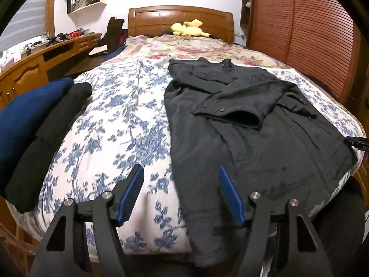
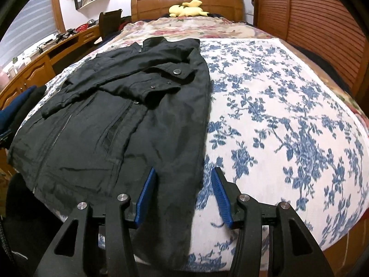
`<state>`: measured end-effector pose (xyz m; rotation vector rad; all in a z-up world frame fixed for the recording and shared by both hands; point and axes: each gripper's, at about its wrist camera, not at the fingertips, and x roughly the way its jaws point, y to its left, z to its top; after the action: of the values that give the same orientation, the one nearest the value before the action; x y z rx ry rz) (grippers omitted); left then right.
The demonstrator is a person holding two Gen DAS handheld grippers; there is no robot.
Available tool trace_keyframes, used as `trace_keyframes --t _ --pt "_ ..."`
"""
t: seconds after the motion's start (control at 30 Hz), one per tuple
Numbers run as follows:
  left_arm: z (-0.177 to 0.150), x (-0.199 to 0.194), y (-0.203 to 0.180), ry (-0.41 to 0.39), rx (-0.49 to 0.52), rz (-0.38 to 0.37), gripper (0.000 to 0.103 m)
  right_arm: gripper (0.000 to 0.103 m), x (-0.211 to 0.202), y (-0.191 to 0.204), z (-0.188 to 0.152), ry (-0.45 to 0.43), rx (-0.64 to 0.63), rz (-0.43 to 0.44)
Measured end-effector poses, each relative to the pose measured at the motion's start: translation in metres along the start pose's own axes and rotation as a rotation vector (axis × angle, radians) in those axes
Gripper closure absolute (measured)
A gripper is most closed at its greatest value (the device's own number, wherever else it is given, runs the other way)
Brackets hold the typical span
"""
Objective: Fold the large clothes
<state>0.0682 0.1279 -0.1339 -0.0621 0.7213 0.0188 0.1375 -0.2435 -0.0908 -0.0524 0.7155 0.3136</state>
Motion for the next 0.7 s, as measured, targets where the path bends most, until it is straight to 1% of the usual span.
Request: trace_keyframes --t 0.03,0.1,0.2,0.33,0.37,0.5,0.57,0.6,0.7 --pt "-0.002 0.0 0.001 0.005 -0.003 -0.001 0.036 0.051 -0.001 0.0 -0.002 0.001 -0.002 0.008" --pt "-0.006 0.001 0.003 0.017 -0.007 -0.006 0.04 0.051 -0.002 -0.002 -0.006 0.006 -0.002 0.034" --pt "-0.012 0.004 0.002 0.043 -0.009 -0.014 0.041 0.051 -0.001 0.0 -0.01 0.013 -0.011 0.071" --pt "-0.019 0.005 0.0 0.06 -0.012 -0.034 0.042 0.052 -0.008 0.007 -0.013 -0.017 -0.032 0.088" --pt "-0.021 0.005 0.0 0.063 -0.015 -0.04 0.045 0.052 -0.01 0.008 -0.014 -0.023 -0.035 0.093" --pt "-0.025 0.003 -0.003 0.061 -0.018 -0.069 0.057 0.052 -0.01 0.008 -0.017 -0.017 -0.036 0.085" --pt "-0.026 0.001 -0.006 0.066 -0.016 -0.083 0.058 0.052 -0.006 0.008 -0.02 0.0 -0.043 0.063" --pt "-0.028 0.0 -0.007 0.067 -0.013 -0.078 0.058 0.052 -0.001 0.012 -0.018 0.011 -0.045 0.051" --pt "-0.033 0.002 -0.008 0.074 -0.01 -0.068 0.058 0.052 0.001 0.01 -0.021 0.014 -0.033 0.063"
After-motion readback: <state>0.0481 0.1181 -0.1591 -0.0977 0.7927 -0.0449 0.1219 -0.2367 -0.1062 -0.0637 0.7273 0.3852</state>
